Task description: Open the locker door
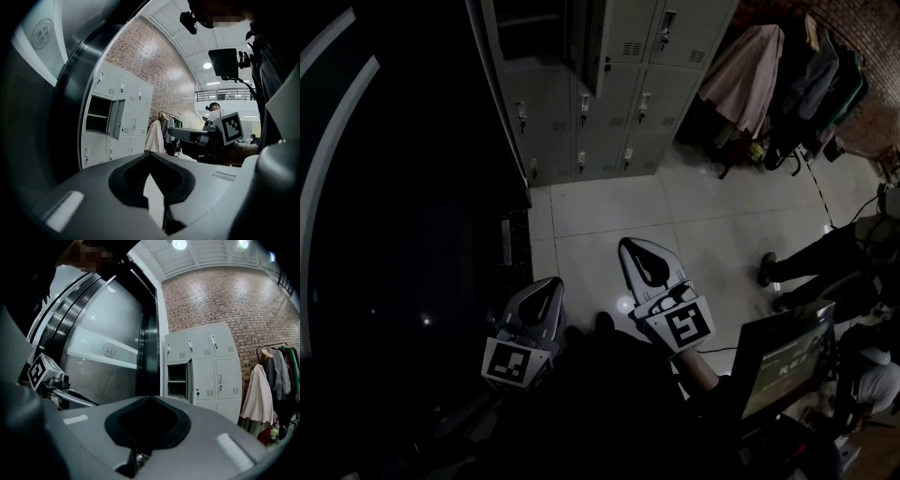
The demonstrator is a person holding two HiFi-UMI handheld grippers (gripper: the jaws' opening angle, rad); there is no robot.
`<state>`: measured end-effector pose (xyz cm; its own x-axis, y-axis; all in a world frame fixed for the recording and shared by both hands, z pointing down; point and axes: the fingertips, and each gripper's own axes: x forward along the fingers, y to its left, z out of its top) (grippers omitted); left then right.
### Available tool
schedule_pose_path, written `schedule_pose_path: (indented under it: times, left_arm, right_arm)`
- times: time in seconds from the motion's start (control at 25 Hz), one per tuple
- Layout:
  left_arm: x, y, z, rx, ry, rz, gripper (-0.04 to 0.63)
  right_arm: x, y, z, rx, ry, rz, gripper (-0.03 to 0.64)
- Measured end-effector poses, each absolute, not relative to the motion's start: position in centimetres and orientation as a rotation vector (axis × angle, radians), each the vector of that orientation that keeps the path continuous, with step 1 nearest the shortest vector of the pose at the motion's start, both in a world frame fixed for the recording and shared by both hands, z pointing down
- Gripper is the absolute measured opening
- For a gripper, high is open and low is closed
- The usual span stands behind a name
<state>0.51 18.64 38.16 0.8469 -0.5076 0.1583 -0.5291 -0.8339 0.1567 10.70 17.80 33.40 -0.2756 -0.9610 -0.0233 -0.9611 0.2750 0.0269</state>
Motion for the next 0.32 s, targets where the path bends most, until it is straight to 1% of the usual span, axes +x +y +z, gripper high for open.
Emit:
schedule_pose_path:
  times: [0.32]
  left_arm:
    - [1.04,18.70,37.95,2.826,-0.802,0.163,0.015]
  right_arm:
    - [11.29,17.85,33.30,-1.890,2.513,0.051,0.000]
